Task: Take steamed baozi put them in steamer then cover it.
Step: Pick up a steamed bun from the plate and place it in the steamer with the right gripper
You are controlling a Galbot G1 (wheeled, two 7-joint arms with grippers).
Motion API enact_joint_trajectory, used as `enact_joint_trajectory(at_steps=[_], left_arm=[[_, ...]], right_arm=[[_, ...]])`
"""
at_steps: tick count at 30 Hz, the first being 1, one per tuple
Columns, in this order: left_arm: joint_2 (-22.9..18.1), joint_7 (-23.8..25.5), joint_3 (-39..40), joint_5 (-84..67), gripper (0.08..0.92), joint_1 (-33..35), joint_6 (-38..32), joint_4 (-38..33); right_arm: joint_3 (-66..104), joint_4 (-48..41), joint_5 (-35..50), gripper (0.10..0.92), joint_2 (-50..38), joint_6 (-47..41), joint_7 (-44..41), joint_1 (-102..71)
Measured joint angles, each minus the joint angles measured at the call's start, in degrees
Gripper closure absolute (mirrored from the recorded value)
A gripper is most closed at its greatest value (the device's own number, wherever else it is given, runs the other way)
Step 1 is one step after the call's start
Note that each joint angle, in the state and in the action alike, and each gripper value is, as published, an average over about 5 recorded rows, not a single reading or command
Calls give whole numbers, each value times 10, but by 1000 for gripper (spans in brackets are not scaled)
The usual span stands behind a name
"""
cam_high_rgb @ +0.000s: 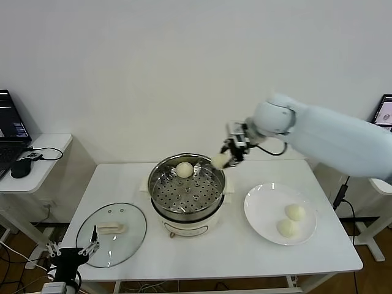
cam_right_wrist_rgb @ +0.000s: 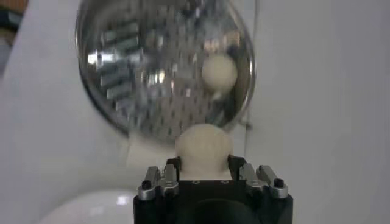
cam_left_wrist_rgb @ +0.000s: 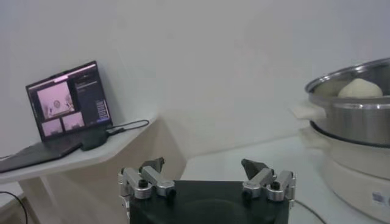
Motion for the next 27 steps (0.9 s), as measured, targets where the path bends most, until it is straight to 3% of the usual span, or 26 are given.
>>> enact_joint_trajectory(at_steps=[10, 22, 27], left_arm=[[-4, 0, -9, -6, 177, -5, 0, 5], [-4, 0, -5, -5, 177, -16, -1, 16], [-4, 0, -4, -5, 177, -18, -1, 17]], right_arm=[[-14, -79, 19, 516, 123, -49, 33, -42], [-8, -165, 9, 516, 210, -82, 58, -94], [-6, -186, 10, 467, 230, -90, 66, -107]])
